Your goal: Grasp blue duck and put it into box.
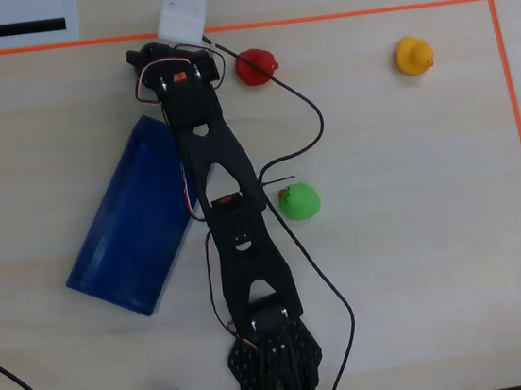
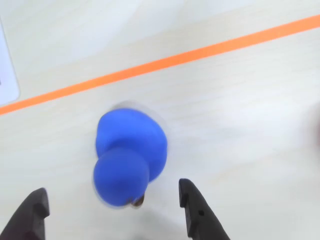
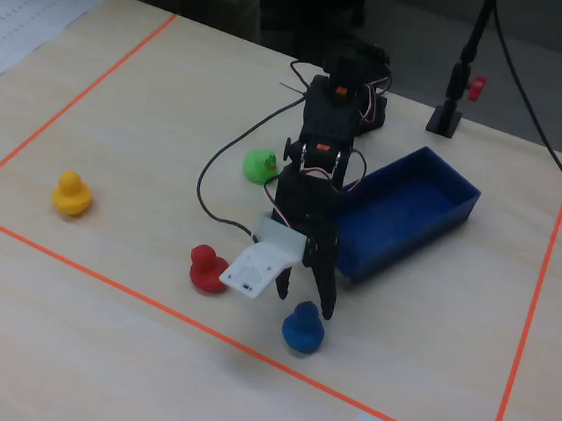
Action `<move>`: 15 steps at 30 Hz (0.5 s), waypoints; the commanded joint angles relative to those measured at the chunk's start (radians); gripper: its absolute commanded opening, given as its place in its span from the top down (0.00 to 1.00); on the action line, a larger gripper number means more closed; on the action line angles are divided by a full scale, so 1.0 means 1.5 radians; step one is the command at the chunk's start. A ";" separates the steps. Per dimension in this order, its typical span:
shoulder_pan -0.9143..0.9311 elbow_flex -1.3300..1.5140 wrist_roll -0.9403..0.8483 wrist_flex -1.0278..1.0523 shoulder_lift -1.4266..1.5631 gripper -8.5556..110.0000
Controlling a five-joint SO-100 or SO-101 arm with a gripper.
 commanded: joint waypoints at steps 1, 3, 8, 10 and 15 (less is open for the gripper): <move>-0.012 -0.051 0.012 -0.026 -0.015 0.64; -0.015 -0.061 0.018 -0.031 -0.036 0.64; -0.018 -0.076 0.046 -0.066 -0.069 0.70; -0.019 -0.087 0.073 -0.078 -0.080 0.93; -0.016 -0.108 0.078 -0.039 -0.082 0.93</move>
